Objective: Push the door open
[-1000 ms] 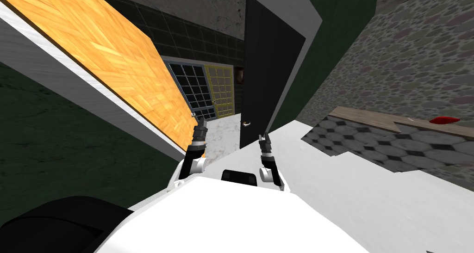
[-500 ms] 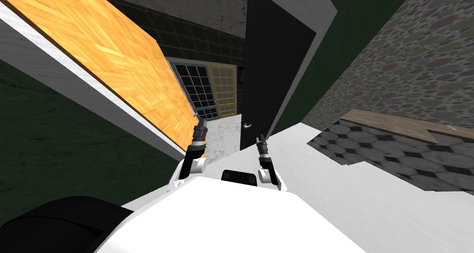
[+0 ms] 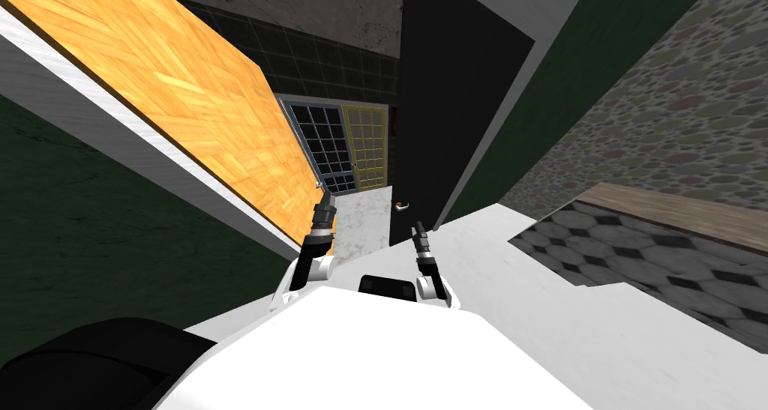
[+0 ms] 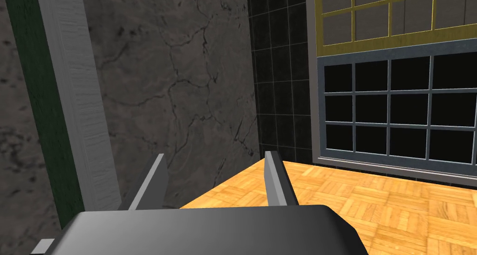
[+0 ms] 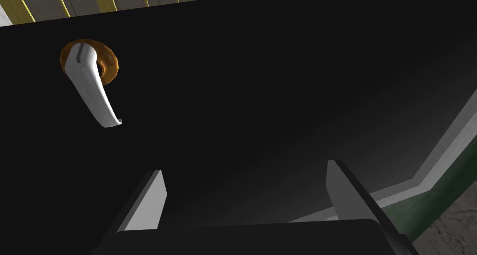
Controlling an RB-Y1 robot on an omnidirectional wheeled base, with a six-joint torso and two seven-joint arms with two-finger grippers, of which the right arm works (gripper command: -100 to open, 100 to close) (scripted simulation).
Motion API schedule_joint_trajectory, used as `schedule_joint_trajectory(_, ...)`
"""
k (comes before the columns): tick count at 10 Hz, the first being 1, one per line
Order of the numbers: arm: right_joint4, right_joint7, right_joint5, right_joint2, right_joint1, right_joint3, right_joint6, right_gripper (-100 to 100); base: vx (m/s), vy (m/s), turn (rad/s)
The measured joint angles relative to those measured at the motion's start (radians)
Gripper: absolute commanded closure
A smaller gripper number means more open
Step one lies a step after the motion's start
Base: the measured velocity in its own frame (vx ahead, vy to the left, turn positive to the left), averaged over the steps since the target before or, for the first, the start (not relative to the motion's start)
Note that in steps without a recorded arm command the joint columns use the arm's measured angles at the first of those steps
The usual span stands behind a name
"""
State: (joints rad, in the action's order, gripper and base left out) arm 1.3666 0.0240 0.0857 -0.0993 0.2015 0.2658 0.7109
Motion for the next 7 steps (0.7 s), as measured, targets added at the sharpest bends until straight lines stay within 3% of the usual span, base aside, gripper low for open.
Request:
schedule_joint_trajectory(4, -0.091, -0.004, 0.000, -0.006, -0.021, 0.024, 0.004, -100, 0.077, -0.069, 0.104)
schedule_joint_trajectory(7, -0.174, -0.008, 0.000, -0.003, -0.052, 0.037, 0.011, -100, 0.072, -0.081, 0.096)
